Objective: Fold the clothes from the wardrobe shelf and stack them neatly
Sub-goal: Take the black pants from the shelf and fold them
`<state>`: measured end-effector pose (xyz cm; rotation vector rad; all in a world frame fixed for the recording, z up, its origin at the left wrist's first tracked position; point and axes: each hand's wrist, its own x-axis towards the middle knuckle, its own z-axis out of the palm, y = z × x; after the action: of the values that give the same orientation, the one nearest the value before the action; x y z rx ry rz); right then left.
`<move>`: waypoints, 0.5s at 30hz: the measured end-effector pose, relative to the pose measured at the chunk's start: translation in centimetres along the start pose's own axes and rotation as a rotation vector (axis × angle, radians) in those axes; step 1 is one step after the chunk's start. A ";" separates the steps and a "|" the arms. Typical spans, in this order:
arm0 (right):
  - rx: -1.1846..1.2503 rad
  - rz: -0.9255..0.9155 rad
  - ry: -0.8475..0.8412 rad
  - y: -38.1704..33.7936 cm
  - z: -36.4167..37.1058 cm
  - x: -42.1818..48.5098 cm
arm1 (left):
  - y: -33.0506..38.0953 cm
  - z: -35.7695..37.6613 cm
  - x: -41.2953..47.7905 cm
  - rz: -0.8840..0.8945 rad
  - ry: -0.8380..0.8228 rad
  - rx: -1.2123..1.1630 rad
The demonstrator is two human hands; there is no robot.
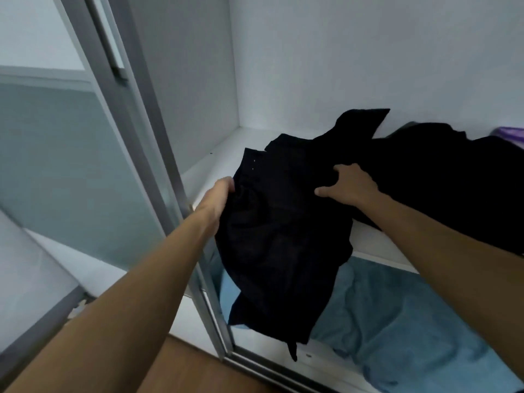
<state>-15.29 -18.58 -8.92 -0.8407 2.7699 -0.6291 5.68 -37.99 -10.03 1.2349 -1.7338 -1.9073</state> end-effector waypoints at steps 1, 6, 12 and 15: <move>-0.012 -0.030 -0.001 0.1 0.7 0.0 | -0.7 0.2 -0.1 -0.032 -0.030 -0.016; 0.101 -0.113 0.079 1.9 3.6 -1.3 | -3.1 0.9 -0.9 -0.172 -0.192 0.104; 0.476 -0.334 0.060 2.2 3.5 -5.3 | -3.8 3.3 -1.4 -0.228 -0.067 0.084; 0.374 -0.430 -0.063 2.5 3.4 -8.8 | -4.5 4.5 -1.3 -0.165 0.087 0.046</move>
<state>-8.30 -12.88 -12.66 -1.3385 2.3102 -1.1228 4.66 -32.97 -14.03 1.4974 -1.6868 -1.8802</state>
